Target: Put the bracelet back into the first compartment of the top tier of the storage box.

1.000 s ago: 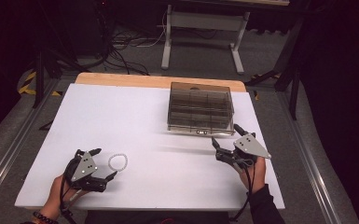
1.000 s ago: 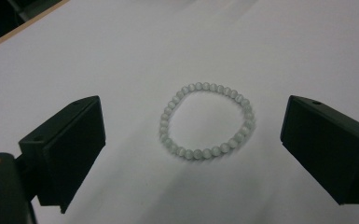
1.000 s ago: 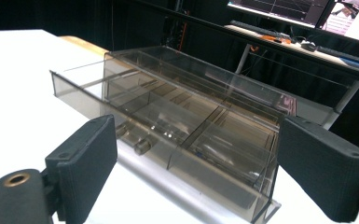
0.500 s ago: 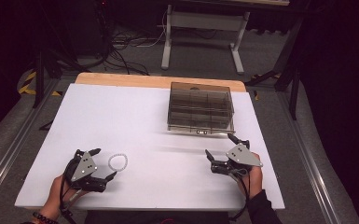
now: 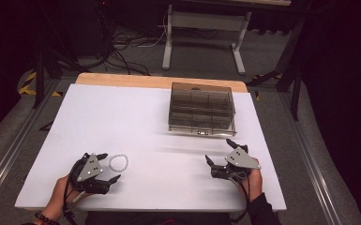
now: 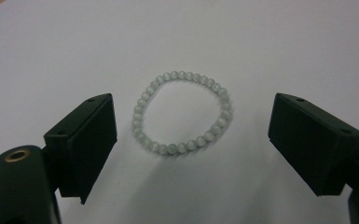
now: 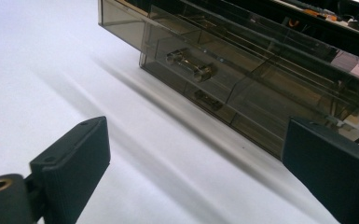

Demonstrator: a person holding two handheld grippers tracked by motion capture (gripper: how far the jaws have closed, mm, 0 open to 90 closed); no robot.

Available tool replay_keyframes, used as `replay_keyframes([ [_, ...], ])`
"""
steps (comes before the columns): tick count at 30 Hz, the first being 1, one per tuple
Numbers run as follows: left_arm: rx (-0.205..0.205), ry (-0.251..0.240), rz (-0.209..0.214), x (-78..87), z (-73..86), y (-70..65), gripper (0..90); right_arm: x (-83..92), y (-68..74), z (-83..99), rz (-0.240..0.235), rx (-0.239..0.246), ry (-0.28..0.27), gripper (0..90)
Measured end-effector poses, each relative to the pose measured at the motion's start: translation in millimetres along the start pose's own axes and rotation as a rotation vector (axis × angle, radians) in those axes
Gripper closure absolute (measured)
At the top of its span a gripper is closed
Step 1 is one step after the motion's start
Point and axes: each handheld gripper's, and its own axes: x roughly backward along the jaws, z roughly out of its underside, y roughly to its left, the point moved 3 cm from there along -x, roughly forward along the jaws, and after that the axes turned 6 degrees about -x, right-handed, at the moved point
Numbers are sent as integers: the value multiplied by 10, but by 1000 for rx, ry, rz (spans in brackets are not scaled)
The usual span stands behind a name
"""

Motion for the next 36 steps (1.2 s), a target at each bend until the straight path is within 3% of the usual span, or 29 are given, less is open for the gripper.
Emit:
replay_keyframes([
  [4,22,8,41,-50,-29,27,263,-13,9,18,-6,-13,12,93],
  [8,18,18,93,-125,-76,51,362,-41,24,36,-11,7,28,97],
  [11,15,60,117,-206,-108,54,430,-53,26,48,-9,13,37,98],
  [14,37,66,149,-241,-126,83,525,-53,18,51,-13,1,37,105],
  [16,55,65,193,-248,-122,103,581,-57,13,53,-15,-3,39,105],
  [22,82,69,189,-256,-119,132,688,-83,22,74,-25,-5,56,107],
  [25,75,66,185,-259,-126,115,767,-82,39,77,-41,-1,58,109],
  [28,37,65,182,-252,-134,69,838,-86,72,77,-50,21,65,111],
  [36,22,55,166,-245,-136,53,854,-103,63,81,-43,15,68,113],
])
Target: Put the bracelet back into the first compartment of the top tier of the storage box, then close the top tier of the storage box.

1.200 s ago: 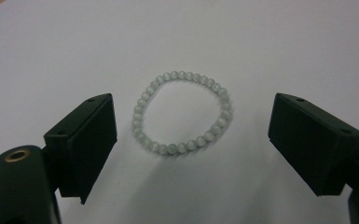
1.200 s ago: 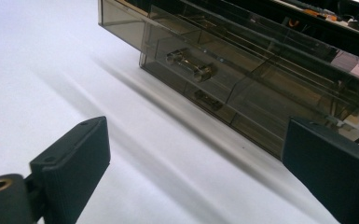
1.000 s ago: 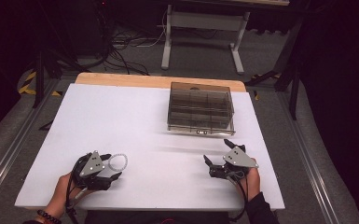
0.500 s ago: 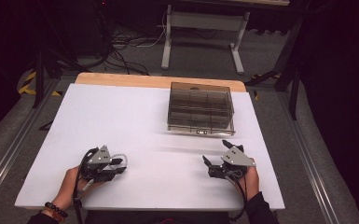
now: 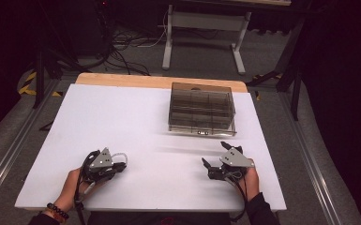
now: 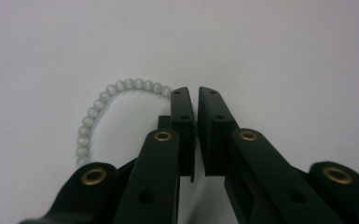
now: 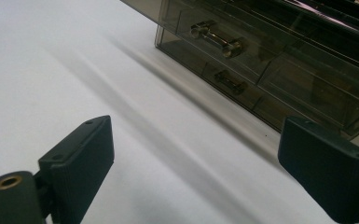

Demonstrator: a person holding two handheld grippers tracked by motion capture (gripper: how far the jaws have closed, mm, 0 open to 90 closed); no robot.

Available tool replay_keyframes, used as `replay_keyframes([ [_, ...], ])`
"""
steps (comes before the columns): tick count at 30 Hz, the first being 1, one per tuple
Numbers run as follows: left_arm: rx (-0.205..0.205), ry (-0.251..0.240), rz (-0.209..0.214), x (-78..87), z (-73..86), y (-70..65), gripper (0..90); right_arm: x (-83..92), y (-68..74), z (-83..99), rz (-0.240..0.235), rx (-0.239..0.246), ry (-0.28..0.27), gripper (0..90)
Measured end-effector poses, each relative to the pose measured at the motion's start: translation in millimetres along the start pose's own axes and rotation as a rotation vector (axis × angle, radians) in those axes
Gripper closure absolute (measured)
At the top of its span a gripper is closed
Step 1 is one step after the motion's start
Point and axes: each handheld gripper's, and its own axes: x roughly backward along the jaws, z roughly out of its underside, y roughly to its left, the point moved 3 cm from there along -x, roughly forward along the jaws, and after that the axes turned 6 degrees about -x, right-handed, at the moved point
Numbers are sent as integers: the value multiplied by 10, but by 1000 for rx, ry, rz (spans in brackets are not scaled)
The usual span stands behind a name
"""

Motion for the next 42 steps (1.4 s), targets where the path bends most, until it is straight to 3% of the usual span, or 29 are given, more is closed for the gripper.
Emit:
replay_keyframes([
  [8,6,-49,-47,22,-14,9,859,-19,-2,5,-7,-6,10,117],
  [28,5,-66,-113,-12,-79,65,860,-21,-15,21,-15,2,11,116],
  [29,-11,-66,-120,-42,-110,108,860,-24,-16,20,-16,2,11,116],
  [36,-16,-97,-135,-182,-243,210,861,-16,-10,13,-12,1,7,116],
  [42,-42,-135,-132,-305,-475,209,861,11,-34,3,-5,7,-4,116],
])
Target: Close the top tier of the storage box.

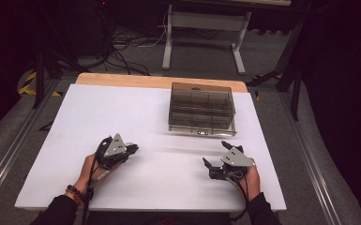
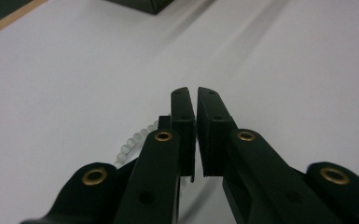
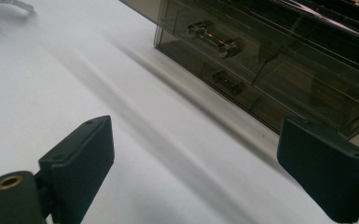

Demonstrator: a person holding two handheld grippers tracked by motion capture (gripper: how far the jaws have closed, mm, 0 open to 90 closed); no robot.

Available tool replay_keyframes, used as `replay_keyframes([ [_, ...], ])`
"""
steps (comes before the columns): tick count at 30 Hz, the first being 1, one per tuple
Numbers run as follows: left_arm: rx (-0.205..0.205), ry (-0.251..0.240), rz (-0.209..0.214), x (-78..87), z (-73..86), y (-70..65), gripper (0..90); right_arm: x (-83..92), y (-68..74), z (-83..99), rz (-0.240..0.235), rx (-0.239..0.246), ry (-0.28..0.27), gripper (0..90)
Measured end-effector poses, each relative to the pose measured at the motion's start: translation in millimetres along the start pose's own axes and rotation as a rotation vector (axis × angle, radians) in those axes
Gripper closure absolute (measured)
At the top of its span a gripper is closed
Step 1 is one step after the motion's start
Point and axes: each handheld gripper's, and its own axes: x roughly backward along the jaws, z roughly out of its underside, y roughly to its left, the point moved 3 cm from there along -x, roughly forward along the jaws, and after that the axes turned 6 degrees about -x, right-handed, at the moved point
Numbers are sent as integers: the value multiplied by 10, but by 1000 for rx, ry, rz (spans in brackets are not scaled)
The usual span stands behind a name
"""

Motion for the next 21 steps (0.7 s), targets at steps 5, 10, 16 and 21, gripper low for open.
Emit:
replay_keyframes([
  [5,-9,-40,13,-120,-200,-70,861,8,-11,-2,3,-2,-2,116],
  [10,-18,-83,5,-212,-373,-110,861,17,-22,-12,7,-6,-8,116],
  [16,-19,-112,5,-291,-506,-137,861,15,-32,-10,10,-5,-6,116],
  [21,-31,-124,-15,-309,-610,-119,861,1,-35,-1,10,-7,1,116],
])
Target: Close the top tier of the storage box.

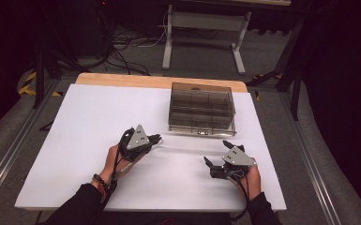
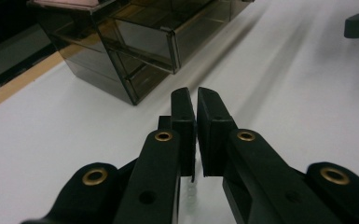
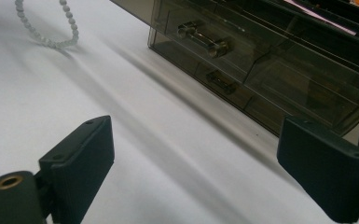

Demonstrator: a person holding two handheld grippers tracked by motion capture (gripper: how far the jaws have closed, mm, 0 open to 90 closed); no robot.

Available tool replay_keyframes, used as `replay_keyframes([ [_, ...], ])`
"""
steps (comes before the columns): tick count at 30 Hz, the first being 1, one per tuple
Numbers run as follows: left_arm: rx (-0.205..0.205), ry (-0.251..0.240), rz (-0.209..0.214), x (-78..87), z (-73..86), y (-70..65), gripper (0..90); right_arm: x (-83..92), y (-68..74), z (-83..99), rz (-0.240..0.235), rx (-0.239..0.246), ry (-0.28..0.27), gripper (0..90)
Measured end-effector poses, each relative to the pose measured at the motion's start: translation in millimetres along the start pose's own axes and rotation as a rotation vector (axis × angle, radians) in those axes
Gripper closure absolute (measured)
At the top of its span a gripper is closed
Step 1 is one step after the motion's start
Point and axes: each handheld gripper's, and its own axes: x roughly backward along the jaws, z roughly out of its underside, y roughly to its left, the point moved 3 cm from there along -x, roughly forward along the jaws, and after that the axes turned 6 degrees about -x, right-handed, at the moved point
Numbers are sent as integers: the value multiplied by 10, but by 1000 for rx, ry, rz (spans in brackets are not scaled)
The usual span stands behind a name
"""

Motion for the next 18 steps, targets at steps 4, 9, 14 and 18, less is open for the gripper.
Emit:
replay_keyframes([
  [4,13,-15,-3,5,-43,35,861,2,7,4,-1,2,2,116],
  [9,2,-34,-9,24,-113,32,861,-5,11,6,-2,2,4,116],
  [14,0,-57,3,65,-214,22,861,-3,9,4,3,0,1,116],
  [18,-6,-80,15,88,-319,4,861,-7,4,8,4,-1,3,116],
])
